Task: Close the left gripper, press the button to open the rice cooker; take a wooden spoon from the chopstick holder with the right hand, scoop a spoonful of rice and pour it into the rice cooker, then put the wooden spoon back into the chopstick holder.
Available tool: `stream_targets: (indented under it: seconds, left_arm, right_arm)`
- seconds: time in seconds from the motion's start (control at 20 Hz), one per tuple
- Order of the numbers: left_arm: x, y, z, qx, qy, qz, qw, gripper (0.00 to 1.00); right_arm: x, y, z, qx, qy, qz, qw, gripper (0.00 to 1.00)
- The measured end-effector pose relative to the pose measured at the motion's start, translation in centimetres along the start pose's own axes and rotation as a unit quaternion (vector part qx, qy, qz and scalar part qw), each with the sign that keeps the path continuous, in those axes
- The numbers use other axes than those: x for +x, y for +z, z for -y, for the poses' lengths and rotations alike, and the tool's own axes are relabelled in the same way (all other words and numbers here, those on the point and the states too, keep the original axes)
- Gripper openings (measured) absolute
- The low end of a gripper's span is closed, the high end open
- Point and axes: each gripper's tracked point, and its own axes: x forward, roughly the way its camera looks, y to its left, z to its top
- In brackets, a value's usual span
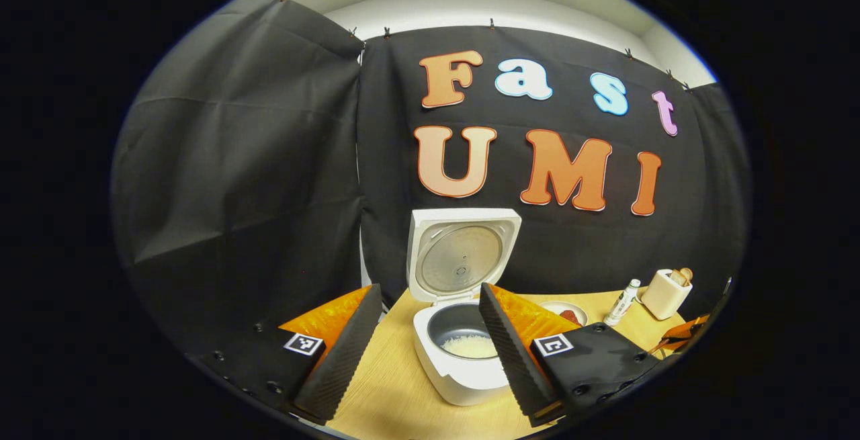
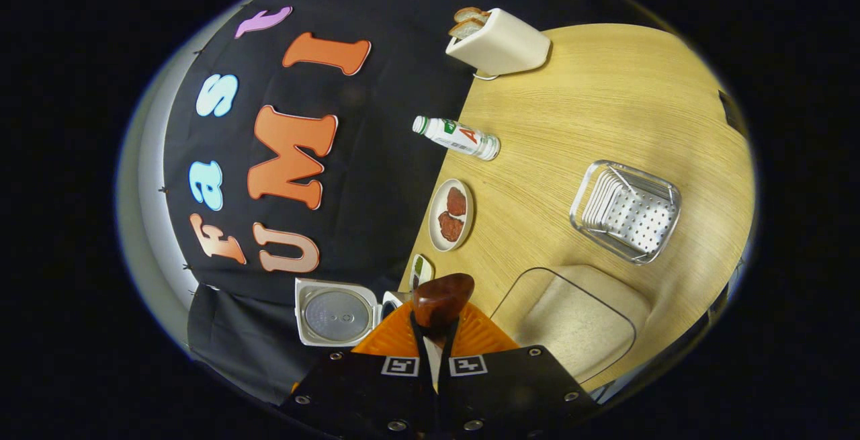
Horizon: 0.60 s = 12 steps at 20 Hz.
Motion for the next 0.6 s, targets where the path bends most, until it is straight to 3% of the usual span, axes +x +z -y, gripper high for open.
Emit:
stream_targets:
  seconds: [0.6]
  left_arm:
    - [0.9,-0.3,-0.2,0.007,0.0,-0.007,1.0,1.0]
  right_arm:
    - [4.0,-1.4,-10.7,0.003,0.058,-0.05,0.997,0.02]
